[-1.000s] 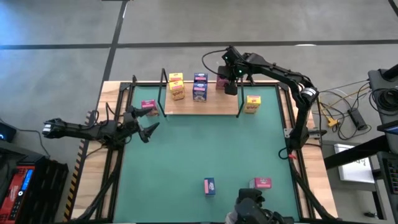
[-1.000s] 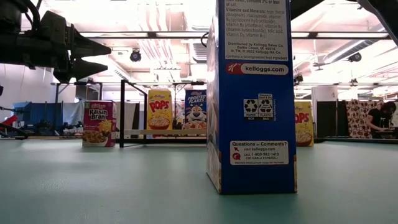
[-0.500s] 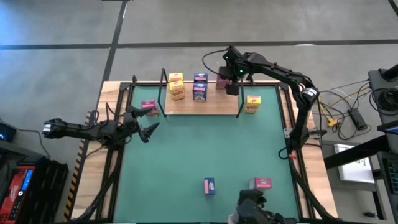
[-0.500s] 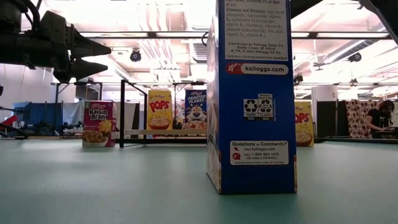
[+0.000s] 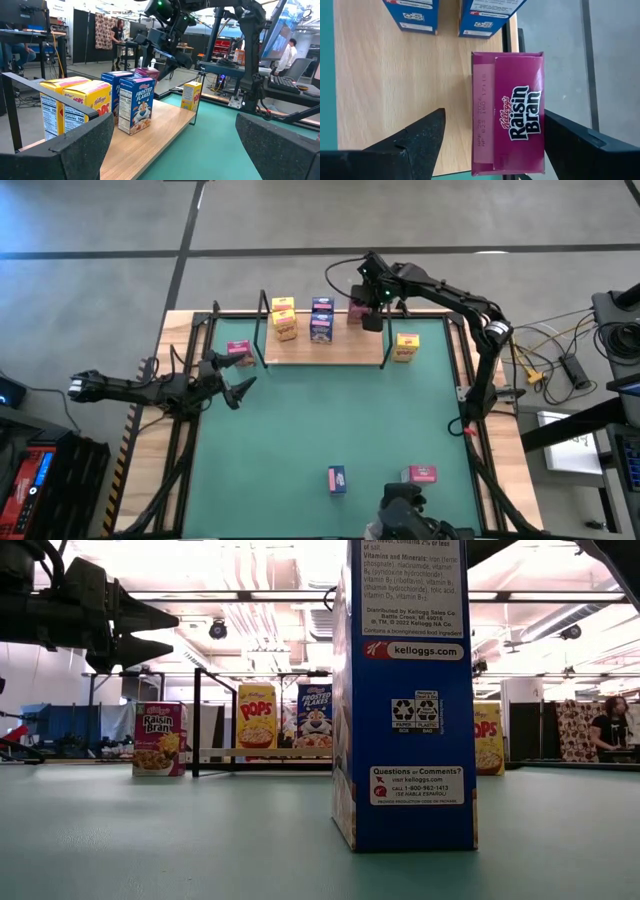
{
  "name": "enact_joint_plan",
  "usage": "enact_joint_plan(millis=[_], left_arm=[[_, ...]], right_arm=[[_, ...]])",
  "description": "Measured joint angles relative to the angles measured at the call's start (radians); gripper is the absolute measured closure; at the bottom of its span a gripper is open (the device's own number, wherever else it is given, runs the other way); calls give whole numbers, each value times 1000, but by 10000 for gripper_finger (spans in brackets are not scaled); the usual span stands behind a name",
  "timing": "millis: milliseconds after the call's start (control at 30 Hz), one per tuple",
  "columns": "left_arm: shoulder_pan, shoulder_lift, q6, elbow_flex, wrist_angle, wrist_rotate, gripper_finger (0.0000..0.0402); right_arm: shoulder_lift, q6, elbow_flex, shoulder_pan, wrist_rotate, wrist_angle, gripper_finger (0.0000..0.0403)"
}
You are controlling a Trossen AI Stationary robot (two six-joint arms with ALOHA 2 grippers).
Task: Stack cereal on shelf
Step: Put the middle pink cereal box on the shelf
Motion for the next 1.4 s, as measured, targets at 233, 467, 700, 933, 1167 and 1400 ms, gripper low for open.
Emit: enact_joint_plan(millis=[233,467,700,933,1167,1400], left_arm=[[0,0,0,0,0,0,2],[0,0,0,0,0,0,2],[0,0,0,0,0,0,2],[0,0,0,0,0,0,2],[0,0,0,0,0,0,2],[0,0,0,0,0,0,2]], right_arm=[[0,0,0,0,25,8,149],[0,0,0,0,27,10,191],[1,0,0,0,26,10,199],[1,-1,0,0,24,6,200],[1,0,-1,0,24,-1,200],[1,0,-1,0,13,-8,200]])
